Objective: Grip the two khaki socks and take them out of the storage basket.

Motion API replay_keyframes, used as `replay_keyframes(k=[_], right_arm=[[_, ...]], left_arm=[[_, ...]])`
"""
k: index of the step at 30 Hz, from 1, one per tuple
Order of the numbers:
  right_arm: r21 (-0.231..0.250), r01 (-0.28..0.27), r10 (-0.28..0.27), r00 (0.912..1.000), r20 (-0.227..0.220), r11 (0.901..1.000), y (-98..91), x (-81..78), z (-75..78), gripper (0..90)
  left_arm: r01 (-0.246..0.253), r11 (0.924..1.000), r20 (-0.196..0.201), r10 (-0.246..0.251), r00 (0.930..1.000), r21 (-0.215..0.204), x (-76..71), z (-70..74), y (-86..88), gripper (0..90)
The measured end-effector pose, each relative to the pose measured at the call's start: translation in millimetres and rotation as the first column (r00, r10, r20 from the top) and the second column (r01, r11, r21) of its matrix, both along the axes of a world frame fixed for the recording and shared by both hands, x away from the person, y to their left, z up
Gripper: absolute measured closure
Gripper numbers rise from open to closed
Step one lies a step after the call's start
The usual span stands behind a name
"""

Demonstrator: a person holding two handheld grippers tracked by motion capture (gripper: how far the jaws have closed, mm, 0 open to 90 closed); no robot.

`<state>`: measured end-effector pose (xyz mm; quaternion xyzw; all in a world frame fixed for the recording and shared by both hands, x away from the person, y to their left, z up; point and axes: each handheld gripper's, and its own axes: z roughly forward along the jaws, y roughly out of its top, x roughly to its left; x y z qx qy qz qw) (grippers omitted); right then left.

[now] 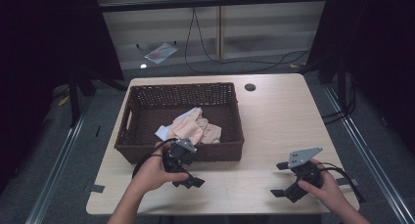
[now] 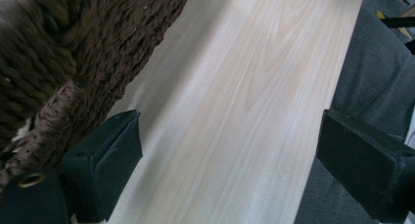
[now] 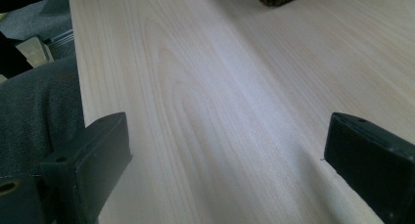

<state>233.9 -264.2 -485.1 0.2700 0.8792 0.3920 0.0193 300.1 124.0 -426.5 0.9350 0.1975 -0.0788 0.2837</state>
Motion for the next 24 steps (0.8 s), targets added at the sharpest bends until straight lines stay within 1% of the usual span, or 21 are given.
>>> replay_keyframes(k=[3, 4, 5, 6, 8, 9, 11, 12, 13, 14, 16, 17, 18, 19, 20, 21, 22, 23, 24], right_arm=[[0.0, 0.008, -0.008, 1.0, 0.004, 1.0, -0.5, 0.4, 0.5, 2.9], [-0.001, 0.006, -0.006, 1.0, 0.006, 1.0, -1.0, 0.5, 0.8, 2.9], [-0.001, 0.006, -0.006, 1.0, 0.006, 1.0, -1.0, 0.5, 0.8, 2.9], [0.005, 0.006, -0.006, 1.0, 0.005, 1.0, -0.8, 0.2, 1.1, 2.9], [-0.001, 0.006, -0.006, 1.0, 0.005, 1.0, -1.0, 0.3, 1.1, 2.9], [-0.003, 0.004, -0.004, 1.0, 0.005, 1.0, -1.0, 0.4, 1.0, 2.9], [0.0, 0.004, -0.004, 1.0, 0.002, 1.0, -0.8, 0.2, 0.9, 2.9], [0.0, 0.005, -0.005, 1.0, 0.002, 1.0, -0.7, 0.2, 1.1, 2.9], [0.0, 0.005, -0.005, 1.0, 0.002, 1.0, -0.7, 0.2, 1.1, 2.9], [-0.001, 0.005, -0.005, 1.0, 0.001, 1.0, -0.7, 0.2, 1.2, 2.9], [-0.002, 0.005, -0.005, 1.0, 0.004, 1.0, -0.8, 0.3, 1.3, 2.9], [-0.001, 0.006, -0.006, 1.0, 0.003, 1.0, -0.8, 0.3, 1.3, 2.9], [-0.001, 0.005, -0.005, 1.0, 0.002, 1.0, -0.7, 0.3, 1.3, 2.9], [0.0, 0.004, -0.004, 1.0, -0.002, 1.0, -0.5, 0.1, 1.3, 2.9], [0.002, 0.004, -0.004, 1.0, -0.003, 1.0, -0.5, 0.0, 1.4, 2.9], [0.002, 0.004, -0.004, 1.0, -0.003, 1.0, -0.5, -0.1, 1.4, 2.9], [0.0, 0.002, -0.002, 1.0, -0.002, 1.0, -0.6, 0.0, 1.3, 2.9], [0.0, 0.002, -0.002, 1.0, -0.002, 1.0, -0.6, 0.0, 1.3, 2.9], [-0.001, 0.002, -0.002, 1.0, -0.001, 1.0, -0.5, 0.2, 1.2, 2.9]], left_arm=[[-0.001, 0.9999, 0.004, 0.001, 1.0, -0.01, -0.4, 3.7, -0.3, 8.0], [-0.003, 0.9997, -0.012, 0.002, 0.9999, -0.023, -0.2, 7.1, -0.4, 7.9], [-0.003, 0.9997, -0.012, 0.002, 0.9999, -0.023, -0.2, 7.1, -0.4, 8.0], [0.005, 0.9996, -0.011, -0.005, 0.9999, -0.027, -0.5, 10.5, -1.1, 8.0], [0.014, 0.9997, -0.01, -0.014, 0.9998, -0.022, -0.3, 14.3, -1.6, 8.0], [0.008, 0.9996, -0.014, -0.009, 0.9999, -0.026, -0.5, 17.1, -2.4, 8.1], [0.012, 0.9995, -0.015, -0.013, 0.9998, -0.029, 0.5, 23.0, -3.0, 8.2], [0.022, 0.9994, -0.008, -0.023, 0.9997, -0.025, 1.7, 26.4, -3.2, 8.2], [0.022, 0.9994, -0.008, -0.023, 0.9997, -0.025, 1.7, 26.4, -3.2, 8.2], [0.017, 0.9991, -0.021, -0.018, 0.9996, -0.038, 2.1, 32.4, -4.1, 8.2], [0.015, 0.9993, -0.029, -0.016, 0.9994, -0.034, 3.3, 37.6, -4.7, 8.2], [0.032, 0.9994, -0.032, -0.032, 0.999, -0.016, 5.5, 41.0, -4.2, 8.2], [0.02, 0.9995, -0.031, -0.021, 0.9993, -0.025, 5.7, 43.0, -4.6, 8.3], [0.024, 0.9995, -0.033, -0.025, 0.9992, -0.022, 7.1, 46.3, -4.4, 8.5], [0.015, 0.9995, -0.034, -0.016, 0.9993, -0.027, 7.6, 48.9, -4.9, 8.6], [0.024, 0.9994, -0.031, -0.025, 0.9992, -0.023, 9.1, 51.1, -4.8, 8.6], [0.021, 0.9994, -0.046, -0.022, 0.9987, -0.028, 10.8, 54.5, -4.8, 8.6], [0.021, 0.9994, -0.046, -0.022, 0.9987, -0.028, 10.8, 54.5, -4.8, 8.7], [0.025, 0.9995, -0.055, -0.026, 0.9981, -0.02, 15.0, 59.2, -4.2, 8.7]])
